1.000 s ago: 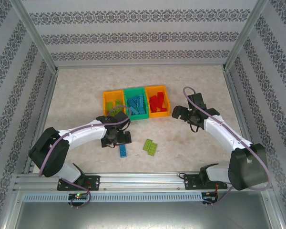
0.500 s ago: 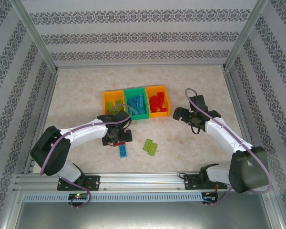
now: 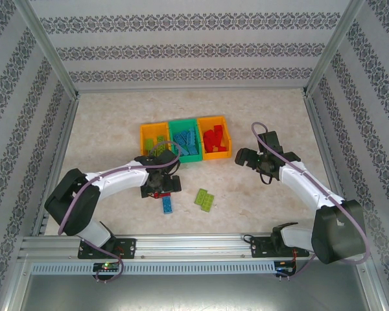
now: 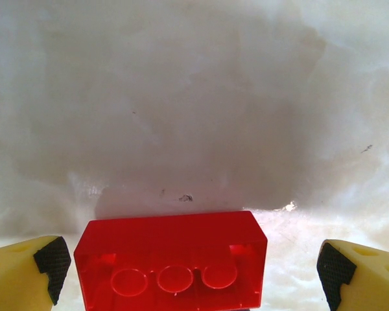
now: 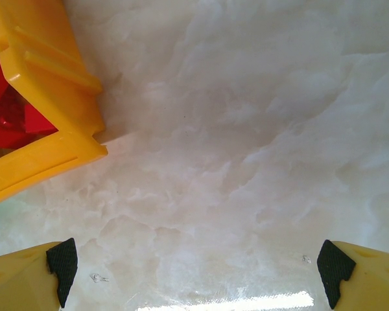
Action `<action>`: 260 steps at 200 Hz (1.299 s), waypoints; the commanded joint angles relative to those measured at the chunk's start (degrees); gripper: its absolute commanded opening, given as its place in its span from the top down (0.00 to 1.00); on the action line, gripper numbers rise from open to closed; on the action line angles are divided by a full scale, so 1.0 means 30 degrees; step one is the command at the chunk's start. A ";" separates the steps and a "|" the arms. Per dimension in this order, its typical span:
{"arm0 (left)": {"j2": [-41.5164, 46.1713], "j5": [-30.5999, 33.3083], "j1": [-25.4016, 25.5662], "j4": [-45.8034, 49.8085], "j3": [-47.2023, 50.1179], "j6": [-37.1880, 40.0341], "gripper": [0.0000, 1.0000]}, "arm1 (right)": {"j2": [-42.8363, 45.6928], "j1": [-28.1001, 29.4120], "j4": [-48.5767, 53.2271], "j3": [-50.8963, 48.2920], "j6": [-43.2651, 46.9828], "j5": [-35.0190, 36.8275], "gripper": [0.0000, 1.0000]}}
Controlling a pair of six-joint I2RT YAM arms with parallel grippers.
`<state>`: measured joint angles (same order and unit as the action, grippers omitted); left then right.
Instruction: Sort the legos into containers by color
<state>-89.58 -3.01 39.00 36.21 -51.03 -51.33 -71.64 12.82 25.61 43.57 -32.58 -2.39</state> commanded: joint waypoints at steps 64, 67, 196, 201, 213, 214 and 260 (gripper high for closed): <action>-0.0887 0.0461 0.0197 0.0705 -0.0640 0.0213 0.07 | 0.0822 -0.0575 -0.0127 -0.0535 0.0061 0.0028 0.02; -0.0936 0.0469 0.0206 0.0697 -0.0630 0.0229 0.08 | 0.0844 -0.0562 -0.0127 -0.0570 0.0061 0.0009 0.02; -0.1156 0.0826 0.0182 0.1127 -0.3412 0.1507 0.35 | 0.1447 -0.1096 0.0205 -0.1446 -0.0277 0.0499 0.02; -0.1214 0.0838 0.0168 0.1212 -0.3927 0.1745 0.35 | 0.1534 -0.1080 0.0198 -0.1551 -0.0296 0.0529 0.02; -0.1610 0.0848 0.0102 0.1495 -0.5484 0.2478 0.35 | 0.1791 -0.1051 0.0082 -0.1845 -0.0383 0.0436 0.02; -0.1651 0.0837 0.0098 0.1525 -0.5634 0.2529 0.35 | 0.1804 -0.1065 0.0080 -0.1856 -0.0402 0.0426 0.02; -0.5100 -0.0743 -0.0442 0.1818 -1.2803 0.4623 0.36 | 0.2673 -0.0748 -0.0236 -0.3242 -0.1061 -0.0095 0.02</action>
<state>-99.68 -2.68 38.81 39.94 -80.99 -42.48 -65.08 10.26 25.36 36.12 -33.63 -2.42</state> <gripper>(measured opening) 0.646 0.979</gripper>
